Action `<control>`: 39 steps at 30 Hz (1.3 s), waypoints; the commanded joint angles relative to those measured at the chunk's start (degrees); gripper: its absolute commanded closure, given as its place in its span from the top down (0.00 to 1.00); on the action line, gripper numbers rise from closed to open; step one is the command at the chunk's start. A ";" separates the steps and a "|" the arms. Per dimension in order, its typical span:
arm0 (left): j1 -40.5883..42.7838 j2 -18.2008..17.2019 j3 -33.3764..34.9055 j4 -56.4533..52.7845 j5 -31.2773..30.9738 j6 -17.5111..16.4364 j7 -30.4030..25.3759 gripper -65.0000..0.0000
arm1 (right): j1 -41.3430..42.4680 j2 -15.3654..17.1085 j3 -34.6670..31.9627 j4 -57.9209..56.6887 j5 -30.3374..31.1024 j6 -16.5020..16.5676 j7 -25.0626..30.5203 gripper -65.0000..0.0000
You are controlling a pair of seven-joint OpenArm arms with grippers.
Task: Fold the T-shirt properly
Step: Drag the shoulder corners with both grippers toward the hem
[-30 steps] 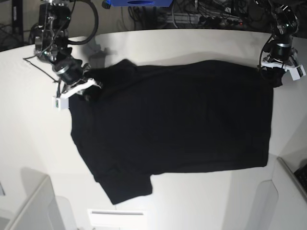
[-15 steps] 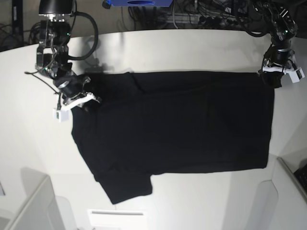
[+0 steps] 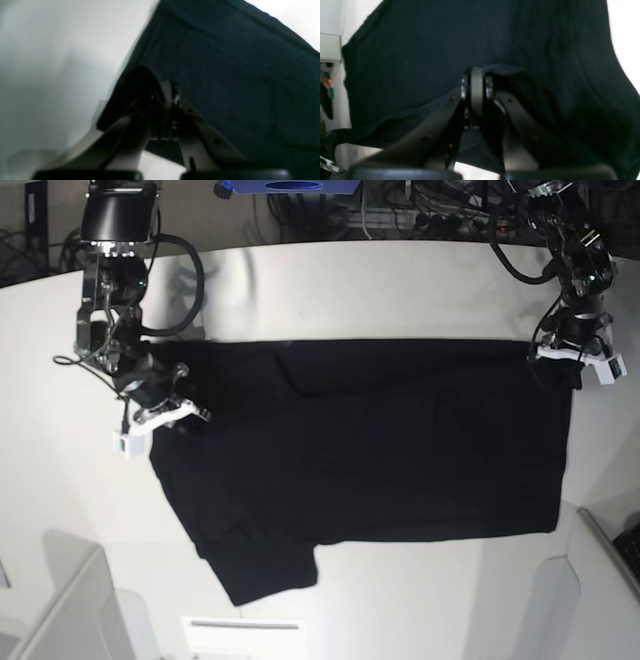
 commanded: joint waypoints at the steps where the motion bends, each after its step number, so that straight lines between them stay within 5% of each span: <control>1: -0.52 -0.74 -0.35 0.95 0.57 -0.12 -1.31 0.00 | 1.12 0.61 0.14 0.40 0.57 0.38 0.77 0.00; 22: -4.82 -0.65 0.00 -3.53 6.37 -0.12 -1.40 0.01 | 1.91 0.52 0.41 -2.94 0.57 0.38 1.03 0.02; 25: -5.97 -0.65 -0.26 -3.53 6.54 -0.12 -1.40 0.21 | 1.82 0.52 0.58 -2.85 0.57 0.38 1.12 0.14; 30: -7.81 -0.74 -0.09 -3.27 6.54 -0.12 -1.40 0.48 | 1.82 0.52 0.58 -2.59 0.57 0.38 3.14 0.17; 36: -9.31 -0.83 -0.35 -3.18 6.63 -0.12 -1.40 0.67 | 1.91 0.70 0.67 -2.59 0.57 0.03 4.81 0.21; 39: -8.96 -0.92 -0.53 -3.10 6.63 -0.12 -1.40 0.67 | 2.00 0.87 0.67 -2.41 0.57 -5.25 5.60 0.35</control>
